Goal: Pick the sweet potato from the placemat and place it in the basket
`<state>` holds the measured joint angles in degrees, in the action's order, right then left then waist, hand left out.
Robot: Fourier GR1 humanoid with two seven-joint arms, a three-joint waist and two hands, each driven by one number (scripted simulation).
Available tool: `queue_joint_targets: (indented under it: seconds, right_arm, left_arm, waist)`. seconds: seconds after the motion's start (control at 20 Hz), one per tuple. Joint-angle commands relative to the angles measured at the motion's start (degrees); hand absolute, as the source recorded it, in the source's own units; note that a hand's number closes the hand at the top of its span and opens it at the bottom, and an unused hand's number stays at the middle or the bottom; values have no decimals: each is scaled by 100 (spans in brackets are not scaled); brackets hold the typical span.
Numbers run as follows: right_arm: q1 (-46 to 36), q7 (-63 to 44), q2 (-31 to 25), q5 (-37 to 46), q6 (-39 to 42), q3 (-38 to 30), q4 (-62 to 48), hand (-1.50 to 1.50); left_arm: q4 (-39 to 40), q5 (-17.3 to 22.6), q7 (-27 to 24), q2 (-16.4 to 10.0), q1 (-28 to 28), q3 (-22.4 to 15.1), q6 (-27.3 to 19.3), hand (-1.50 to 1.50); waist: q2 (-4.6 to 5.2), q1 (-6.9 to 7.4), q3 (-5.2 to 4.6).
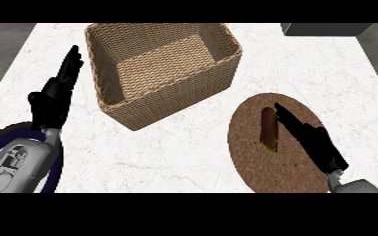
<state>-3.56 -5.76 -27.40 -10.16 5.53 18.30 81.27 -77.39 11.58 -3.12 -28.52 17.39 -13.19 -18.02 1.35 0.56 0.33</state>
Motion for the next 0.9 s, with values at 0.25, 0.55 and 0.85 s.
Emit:
queue_joint_targets:
  seconds: [0.25,0.55,0.85]
  right_arm:
    - [-2449,-1001,1469,1420,-988,711,-913,150]
    - [-1990,-8,2708,1737,-3665,1746,-1773,-150]
    - [-3713,-1994,2332,3803,-4079,2018,-2744,-150]
  left_arm:
    - [-342,-307,-265,-454,177,-48,588,0]
    - [-419,-143,-78,-275,181,-170,804,0]
    - [-334,-131,-207,-325,-55,-68,800,0]
  waist:
    - [-106,335,-35]
    - [-88,359,-24]
    - [-198,251,-87]
